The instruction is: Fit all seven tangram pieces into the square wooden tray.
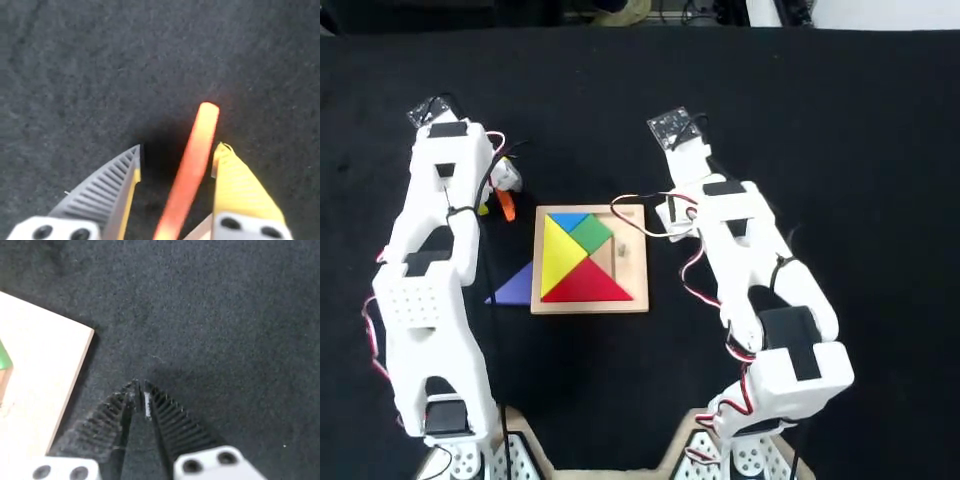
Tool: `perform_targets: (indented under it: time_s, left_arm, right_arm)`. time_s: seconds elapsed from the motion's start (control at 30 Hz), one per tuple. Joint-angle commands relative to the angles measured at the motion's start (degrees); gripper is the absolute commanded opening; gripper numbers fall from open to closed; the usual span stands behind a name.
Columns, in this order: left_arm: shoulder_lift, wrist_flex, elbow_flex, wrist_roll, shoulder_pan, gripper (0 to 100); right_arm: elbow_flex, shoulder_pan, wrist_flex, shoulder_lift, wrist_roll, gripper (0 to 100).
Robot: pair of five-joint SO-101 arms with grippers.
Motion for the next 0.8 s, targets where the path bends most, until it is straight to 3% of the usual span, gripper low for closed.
perform_targets:
  time_s: [0.0,0.3,0.5,0.77]
  left_arm:
    - [3.1,3.4,-7.3,-0.9,3.5,23]
    - [5.1,5.5,-15.5,-0.6,6.5,23]
    - [5.1,11.2,-20.5,-0.6,8.8,23]
    - [5.1,16.1,-25.3,-0.6,6.0,23]
  right_arm:
    - [-1.3,0.8,0.4,-0.8,0.3,1.1]
    - [-1.5,0.8,0.4,-0.8,0.3,1.1]
    - [-1.5,0.8,0.4,-0.8,0.3,1.1]
    - [-1.5,0.8,0.3,-0.8,0.3,1.1]
